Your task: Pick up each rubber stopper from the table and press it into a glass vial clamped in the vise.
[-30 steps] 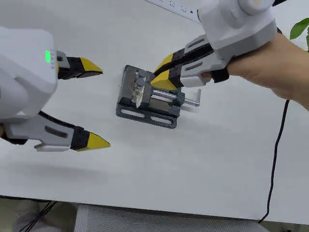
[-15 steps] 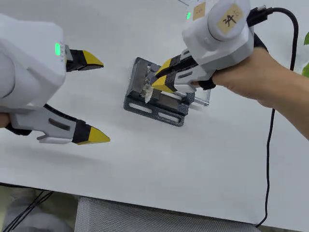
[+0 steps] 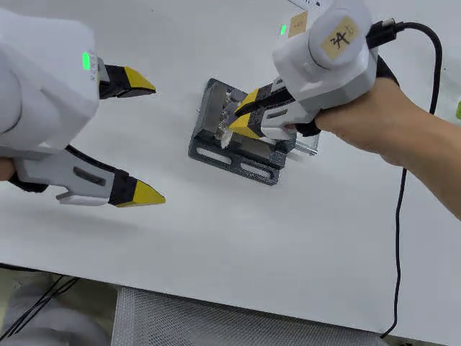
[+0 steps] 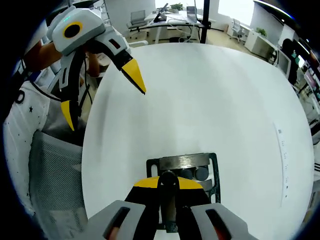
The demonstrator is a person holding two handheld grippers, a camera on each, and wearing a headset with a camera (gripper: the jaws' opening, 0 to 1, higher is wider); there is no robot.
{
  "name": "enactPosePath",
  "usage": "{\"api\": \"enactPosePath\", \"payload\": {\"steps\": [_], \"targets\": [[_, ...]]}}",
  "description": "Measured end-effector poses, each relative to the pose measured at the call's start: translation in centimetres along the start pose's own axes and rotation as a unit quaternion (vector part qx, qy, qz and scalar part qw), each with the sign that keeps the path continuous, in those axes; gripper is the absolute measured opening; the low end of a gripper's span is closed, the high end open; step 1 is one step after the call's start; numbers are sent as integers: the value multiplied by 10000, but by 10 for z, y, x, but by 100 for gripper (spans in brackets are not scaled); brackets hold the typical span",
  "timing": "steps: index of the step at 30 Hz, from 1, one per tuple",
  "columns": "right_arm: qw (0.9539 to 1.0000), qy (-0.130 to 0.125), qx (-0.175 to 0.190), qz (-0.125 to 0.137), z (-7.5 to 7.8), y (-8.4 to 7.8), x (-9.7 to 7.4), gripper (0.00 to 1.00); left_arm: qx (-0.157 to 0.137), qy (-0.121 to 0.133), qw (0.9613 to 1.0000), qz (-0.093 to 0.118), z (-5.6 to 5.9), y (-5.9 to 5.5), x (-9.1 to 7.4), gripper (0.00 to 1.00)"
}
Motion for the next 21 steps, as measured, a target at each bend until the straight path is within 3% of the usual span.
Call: {"api": "enactPosePath", "payload": {"steps": [21], "targets": [[10000, 6, -41, -41, 2, -3, 5, 5, -6, -78, 10000, -19, 2, -2, 5, 72]]}}
Point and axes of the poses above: the centre of the closed fingertips' face, and the gripper's own axes: x roughly forward along the fingers, z roughly to its right, y roughly out of its top, the point moved 1 cm from there along -x, roughly backward along the fingers, and after that the axes turned 5 degrees about y, right-handed, at the moved point
